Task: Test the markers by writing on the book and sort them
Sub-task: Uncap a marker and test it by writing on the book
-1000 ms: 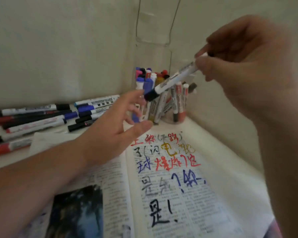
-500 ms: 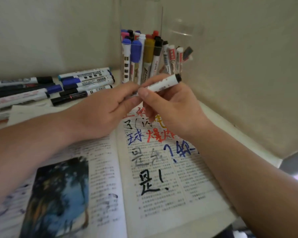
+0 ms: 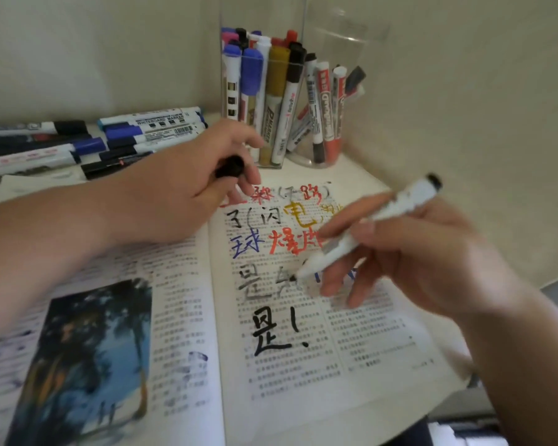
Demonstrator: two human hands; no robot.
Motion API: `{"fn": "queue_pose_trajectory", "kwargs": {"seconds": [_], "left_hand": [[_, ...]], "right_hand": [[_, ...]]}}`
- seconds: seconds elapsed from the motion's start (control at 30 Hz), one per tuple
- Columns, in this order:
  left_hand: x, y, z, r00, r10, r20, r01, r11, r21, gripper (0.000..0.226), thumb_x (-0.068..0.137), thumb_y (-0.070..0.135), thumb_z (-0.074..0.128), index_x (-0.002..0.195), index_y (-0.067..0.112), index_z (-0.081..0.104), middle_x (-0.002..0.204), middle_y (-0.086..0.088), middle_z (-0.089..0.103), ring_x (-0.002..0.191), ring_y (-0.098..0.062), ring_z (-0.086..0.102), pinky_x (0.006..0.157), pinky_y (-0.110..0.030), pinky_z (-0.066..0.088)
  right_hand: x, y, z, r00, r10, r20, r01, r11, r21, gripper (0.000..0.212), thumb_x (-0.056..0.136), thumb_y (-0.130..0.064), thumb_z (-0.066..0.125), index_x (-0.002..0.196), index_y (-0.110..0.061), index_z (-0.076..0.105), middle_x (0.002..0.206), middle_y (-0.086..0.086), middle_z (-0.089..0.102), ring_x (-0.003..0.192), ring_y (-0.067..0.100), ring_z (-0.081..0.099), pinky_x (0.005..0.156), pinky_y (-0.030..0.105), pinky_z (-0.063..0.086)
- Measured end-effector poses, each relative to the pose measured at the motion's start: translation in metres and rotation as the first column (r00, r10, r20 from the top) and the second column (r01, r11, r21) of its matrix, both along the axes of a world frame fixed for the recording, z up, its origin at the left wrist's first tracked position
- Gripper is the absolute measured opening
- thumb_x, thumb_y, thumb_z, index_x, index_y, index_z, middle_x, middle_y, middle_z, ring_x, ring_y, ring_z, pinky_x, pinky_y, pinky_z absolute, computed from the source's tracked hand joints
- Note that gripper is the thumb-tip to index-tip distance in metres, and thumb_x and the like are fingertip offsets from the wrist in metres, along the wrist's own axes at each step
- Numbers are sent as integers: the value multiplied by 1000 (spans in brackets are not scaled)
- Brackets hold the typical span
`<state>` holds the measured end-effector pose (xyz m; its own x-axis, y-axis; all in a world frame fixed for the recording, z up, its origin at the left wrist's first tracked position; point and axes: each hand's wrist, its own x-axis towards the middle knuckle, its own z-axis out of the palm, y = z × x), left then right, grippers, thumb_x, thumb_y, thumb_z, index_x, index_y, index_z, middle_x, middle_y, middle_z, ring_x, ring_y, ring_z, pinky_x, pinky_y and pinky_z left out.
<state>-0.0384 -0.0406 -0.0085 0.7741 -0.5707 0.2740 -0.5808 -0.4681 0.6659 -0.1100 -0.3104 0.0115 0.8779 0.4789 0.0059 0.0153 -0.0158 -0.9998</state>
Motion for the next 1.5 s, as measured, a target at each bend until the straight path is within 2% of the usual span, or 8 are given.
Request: {"fn": "queue_pose_trajectory", "kwargs": {"seconds": [0.07, 0.17, 0.3, 0.57, 0.7, 0.93, 1.13, 1.5], "left_hand": [[-2, -1, 3, 999, 14, 48, -18, 996, 85, 43, 99, 21, 54, 132, 44, 38, 113, 28, 67, 113, 6, 60, 98, -14, 42], [-6, -4, 8, 991, 57, 120, -69, 993, 99, 36, 92, 32, 66, 127, 37, 56, 110, 39, 65, 110, 17, 56, 90, 2, 33], [-7, -5, 10, 998, 59, 25, -59, 998, -17, 24, 77, 34, 77, 102, 34, 73, 99, 26, 73, 89, -6, 68, 90, -21, 51], [-2, -3, 2, 991, -68, -113, 52, 989, -136, 32, 66, 25, 85, 97, 27, 76, 100, 0, 73, 93, -26, 73, 92, -46, 57], [-1, -3, 1, 994, -73, -76, 68, 995, -76, 27, 68, 27, 84, 94, 24, 76, 99, 2, 73, 94, -24, 73, 92, -46, 56], [-3, -1, 4, 999, -38, 14, 37, 997, 63, 30, 70, 55, 83, 93, 40, 71, 95, 10, 72, 90, -20, 68, 87, -44, 55], [-7, -1, 6, 997, -60, -45, 60, 998, 6, 31, 75, 24, 85, 78, 37, 57, 96, 8, 72, 96, -17, 71, 94, -45, 55], [-5, -1, 3, 996, -79, 41, 75, 993, 93, 29, 78, 18, 75, 97, 38, 66, 101, 15, 67, 102, -13, 65, 93, -23, 48]], "right_hand": [[-12, -4, -12, 1000, -18, -7, 18, 999, -37, 28, 71, -20, 88, 93, -8, 77, 77, 27, 72, 66, 37, 71, 54, 36, 59], [-20, -7, -20, 974, -200, 111, 210, 973, -94, 15, 72, -15, 82, 81, -14, 70, 59, 13, 62, 45, 21, 56, 43, 24, 46], [-25, -5, -19, 958, -239, 156, 260, 957, -126, 2, 76, -8, 71, 77, -9, 68, 47, 2, 53, 37, 12, 41, 40, 17, 32], [-28, -7, -17, 950, -205, 234, 257, 942, -218, 4, 77, -9, 70, 78, -13, 71, 69, 18, 70, 56, 22, 63, 49, 29, 47], [-30, -5, -22, 940, -216, 264, 276, 937, -215, 2, 81, -12, 72, 80, -11, 70, 69, 16, 70, 56, 19, 65, 49, 27, 48], [-32, -3, -24, 927, -232, 296, 306, 922, -237, 4, 81, -16, 73, 82, -14, 70, 72, 30, 64, 59, 47, 58, 46, 48, 44], [-32, -2, -25, 926, -248, 284, 311, 928, -205, 4, 80, -14, 73, 81, -13, 70, 71, 31, 64, 56, 46, 55, 44, 46, 41], [-34, -5, -23, 940, -205, 273, 267, 940, -213, 3, 80, -14, 74, 83, -14, 72, 71, 34, 62, 57, 54, 54, 42, 51, 40]]}}
